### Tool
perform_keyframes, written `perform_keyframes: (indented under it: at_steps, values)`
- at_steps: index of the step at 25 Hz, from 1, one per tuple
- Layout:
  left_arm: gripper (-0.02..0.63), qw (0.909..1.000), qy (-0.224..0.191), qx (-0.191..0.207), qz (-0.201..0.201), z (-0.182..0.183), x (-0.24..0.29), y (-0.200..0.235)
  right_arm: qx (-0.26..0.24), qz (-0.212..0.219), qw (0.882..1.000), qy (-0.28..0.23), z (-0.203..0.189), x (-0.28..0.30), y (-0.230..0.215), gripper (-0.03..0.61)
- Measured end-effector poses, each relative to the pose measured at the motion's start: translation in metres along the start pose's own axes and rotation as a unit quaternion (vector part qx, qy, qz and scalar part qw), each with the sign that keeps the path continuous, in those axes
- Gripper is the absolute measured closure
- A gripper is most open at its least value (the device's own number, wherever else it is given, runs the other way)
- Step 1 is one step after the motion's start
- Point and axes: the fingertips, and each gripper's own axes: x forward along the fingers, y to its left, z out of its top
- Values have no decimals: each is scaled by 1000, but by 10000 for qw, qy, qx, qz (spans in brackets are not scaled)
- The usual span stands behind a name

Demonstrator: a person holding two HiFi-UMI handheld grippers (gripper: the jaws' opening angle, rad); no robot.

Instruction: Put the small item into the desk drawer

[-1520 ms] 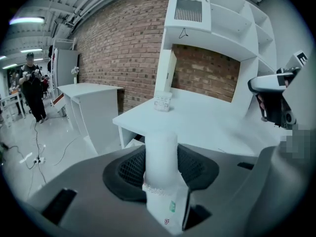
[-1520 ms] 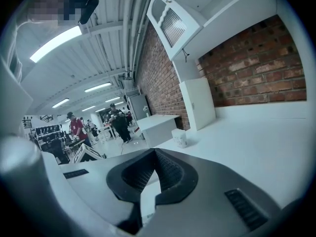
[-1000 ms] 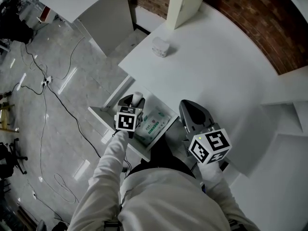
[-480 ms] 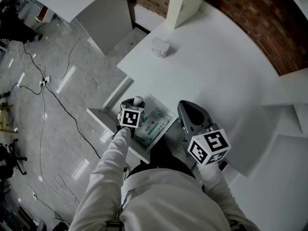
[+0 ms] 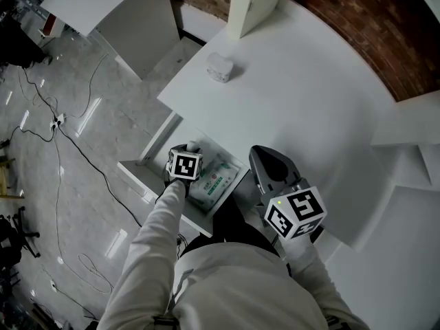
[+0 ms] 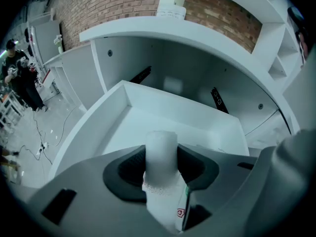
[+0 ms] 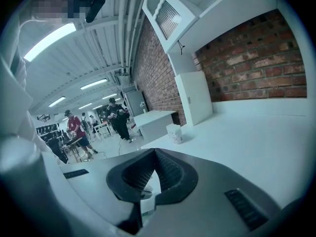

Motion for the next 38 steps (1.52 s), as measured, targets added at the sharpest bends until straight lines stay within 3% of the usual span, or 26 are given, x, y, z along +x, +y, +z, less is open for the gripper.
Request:
perform_keyframes:
  at_steps: [7, 17, 22, 26, 30, 33, 38]
  values:
    - [423, 9990, 427, 100, 16, -13, 6, -5, 46, -57, 9999, 83, -6, 1, -5, 551]
    - [423, 9976, 651, 143, -190, -33, 27, -12, 70, -39, 9998, 163, -10, 5, -7, 551]
    - [423, 9955, 881, 298, 168, -33, 16, 0, 98, -52, 9997, 215, -12, 5, -9, 551]
    - [423, 9957, 893, 140, -179, -47, 35, -11, 111, -51, 9996, 250, -15, 6, -10, 551]
    - [422, 9951, 961, 203, 130, -41, 23, 1, 122, -70, 9995, 286, -17, 5, -11, 551]
    - [411, 9959, 901, -14, -127, -47, 36, -8, 137, -87, 9994, 290, -17, 6, -13, 551]
    - [377, 9968, 778, -114, -122, -41, 31, -8, 142, -44, 9995, 273, -17, 6, -10, 551]
